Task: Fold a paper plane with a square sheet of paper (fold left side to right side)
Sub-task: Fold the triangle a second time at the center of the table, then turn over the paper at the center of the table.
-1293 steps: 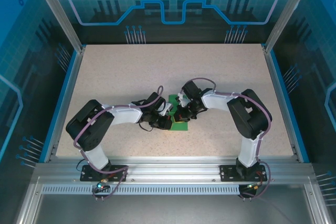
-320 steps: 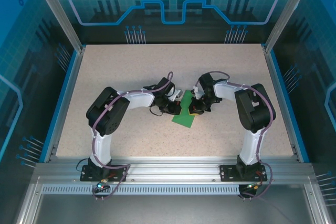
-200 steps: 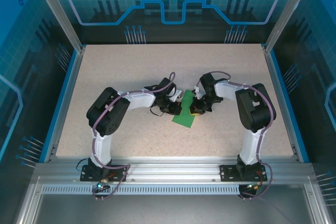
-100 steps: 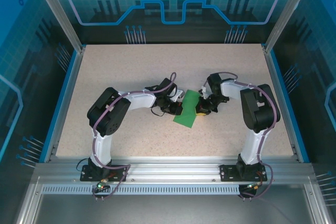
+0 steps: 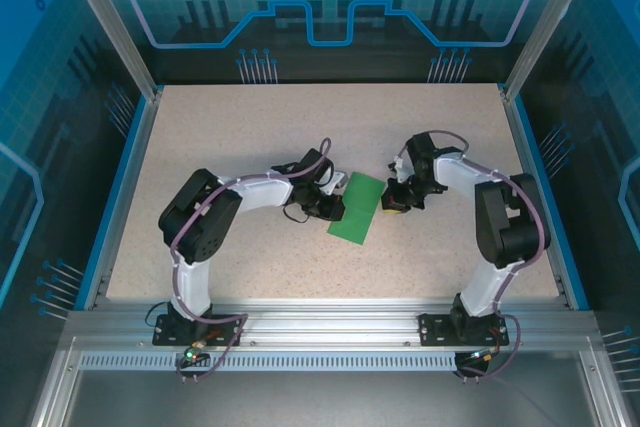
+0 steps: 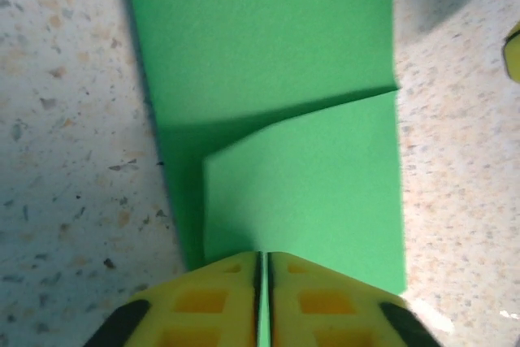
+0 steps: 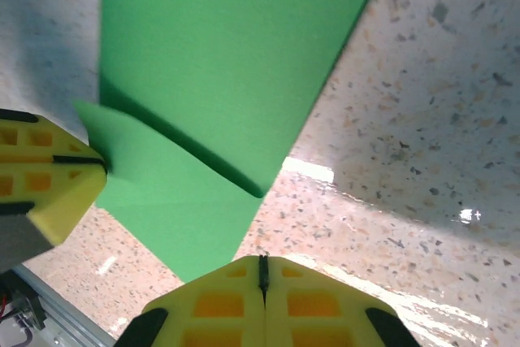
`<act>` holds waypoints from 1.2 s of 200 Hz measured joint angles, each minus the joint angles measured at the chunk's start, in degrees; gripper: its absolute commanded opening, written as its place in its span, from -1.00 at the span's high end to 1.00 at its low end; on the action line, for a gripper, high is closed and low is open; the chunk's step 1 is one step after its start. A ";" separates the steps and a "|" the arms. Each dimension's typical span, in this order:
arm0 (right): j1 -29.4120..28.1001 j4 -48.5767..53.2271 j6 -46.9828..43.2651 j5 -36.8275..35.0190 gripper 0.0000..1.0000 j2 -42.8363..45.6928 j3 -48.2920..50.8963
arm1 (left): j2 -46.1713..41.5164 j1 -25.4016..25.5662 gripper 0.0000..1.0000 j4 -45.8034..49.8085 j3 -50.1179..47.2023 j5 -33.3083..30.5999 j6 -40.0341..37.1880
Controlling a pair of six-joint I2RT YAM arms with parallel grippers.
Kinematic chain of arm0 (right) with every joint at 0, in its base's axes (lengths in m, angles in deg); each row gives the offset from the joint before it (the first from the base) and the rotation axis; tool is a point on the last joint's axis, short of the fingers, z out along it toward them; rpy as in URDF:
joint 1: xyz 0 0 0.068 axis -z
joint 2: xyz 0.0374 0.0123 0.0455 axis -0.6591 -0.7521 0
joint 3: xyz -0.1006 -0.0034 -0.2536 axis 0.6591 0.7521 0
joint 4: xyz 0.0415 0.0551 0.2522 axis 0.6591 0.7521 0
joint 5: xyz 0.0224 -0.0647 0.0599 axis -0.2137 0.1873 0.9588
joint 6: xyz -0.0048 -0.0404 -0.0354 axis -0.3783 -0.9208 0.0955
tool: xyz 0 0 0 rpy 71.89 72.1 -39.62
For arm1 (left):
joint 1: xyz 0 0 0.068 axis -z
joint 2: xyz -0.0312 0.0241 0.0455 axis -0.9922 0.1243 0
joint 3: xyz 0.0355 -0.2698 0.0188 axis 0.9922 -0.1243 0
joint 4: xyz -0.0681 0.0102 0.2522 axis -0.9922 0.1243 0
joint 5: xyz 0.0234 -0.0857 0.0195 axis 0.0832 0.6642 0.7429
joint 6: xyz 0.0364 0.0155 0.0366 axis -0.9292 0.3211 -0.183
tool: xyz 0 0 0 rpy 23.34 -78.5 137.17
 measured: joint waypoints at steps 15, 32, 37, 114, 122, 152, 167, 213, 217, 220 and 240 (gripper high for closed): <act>0.00 -1.33 0.07 0.13 0.84 1.81 1.11 | -2.86 -0.55 0.48 0.39 -0.07 0.42 0.98; 0.00 -3.52 0.90 0.35 0.62 3.67 3.32 | -5.99 -1.73 0.35 0.26 -0.11 0.87 1.42; 0.00 -4.33 0.96 0.44 0.55 4.15 4.07 | -6.67 -2.19 0.32 0.09 -0.15 1.05 1.62; -1.60 -15.56 7.28 2.27 0.14 8.81 12.24 | -0.85 -4.17 0.12 -1.62 0.09 6.27 2.51; -1.79 -16.06 7.69 2.40 0.14 8.81 12.68 | 0.35 -4.17 0.12 -1.64 0.37 6.80 2.54; -2.14 -16.72 8.46 2.58 0.13 8.81 13.51 | 2.49 -4.17 0.30 -2.19 1.16 8.39 2.54; -2.29 -16.92 8.66 2.82 0.13 8.81 13.51 | 2.60 -4.17 0.49 -2.38 1.38 8.94 2.80; -2.32 -16.87 9.11 2.93 0.10 8.79 13.51 | 2.58 -4.17 0.91 -3.26 1.66 8.57 2.62; -2.32 -16.90 9.14 3.13 0.10 8.74 13.51 | 2.58 -4.17 0.92 -3.32 1.64 8.46 2.51; -2.32 -16.92 9.27 3.28 0.09 8.70 13.51 | 2.56 -4.17 0.92 -3.30 1.64 8.31 2.56; -2.36 -17.42 9.84 3.98 0.08 8.15 13.51 | 2.23 -4.17 0.92 -3.48 1.49 7.21 2.56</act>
